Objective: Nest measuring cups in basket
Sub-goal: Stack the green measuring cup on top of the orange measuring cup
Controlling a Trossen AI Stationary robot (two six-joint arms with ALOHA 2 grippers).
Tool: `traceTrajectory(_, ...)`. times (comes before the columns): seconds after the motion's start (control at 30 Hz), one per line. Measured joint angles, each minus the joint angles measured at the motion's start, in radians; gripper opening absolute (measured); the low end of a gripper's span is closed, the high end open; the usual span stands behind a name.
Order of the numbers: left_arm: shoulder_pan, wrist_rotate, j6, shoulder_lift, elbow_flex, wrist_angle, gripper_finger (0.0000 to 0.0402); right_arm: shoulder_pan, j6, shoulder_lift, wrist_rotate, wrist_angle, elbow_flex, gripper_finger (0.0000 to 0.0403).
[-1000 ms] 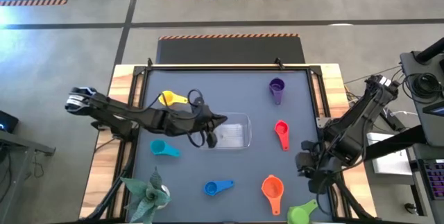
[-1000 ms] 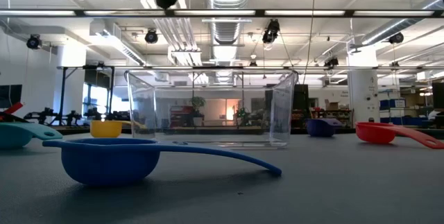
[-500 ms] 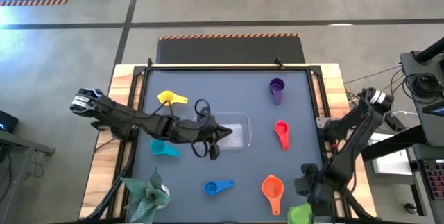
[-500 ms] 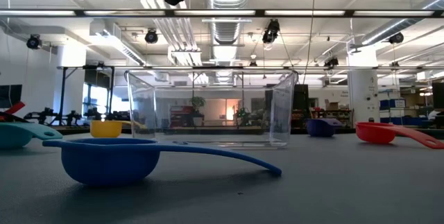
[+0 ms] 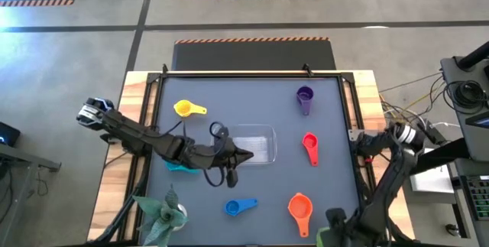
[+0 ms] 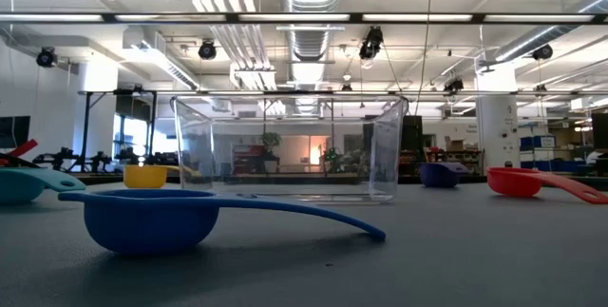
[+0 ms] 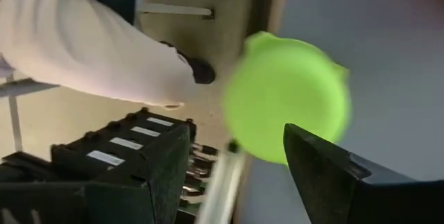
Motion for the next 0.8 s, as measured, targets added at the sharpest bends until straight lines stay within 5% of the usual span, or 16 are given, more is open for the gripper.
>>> traceTrajectory(0.27, -0.002, -0.005, 0.004, 0.000, 0.000, 0.001, 0.0000, 0.035, -0.020, 0.117, 0.000, 0.003, 0.135, 0.0223)
traceTrajectory(0.57, -0.001, -0.020, 0.014, 0.000, 0.000, 0.001, 0.0000, 0.034, -0.009, 0.160, -0.052, -0.032, 0.127, 0.0188)
traceTrajectory(0.8, -0.001, -0.021, 0.017, 0.000, -0.001, 0.001, 0.0000, 0.003, -0.027, 0.133, 0.150, -0.263, 0.125, 0.0163)
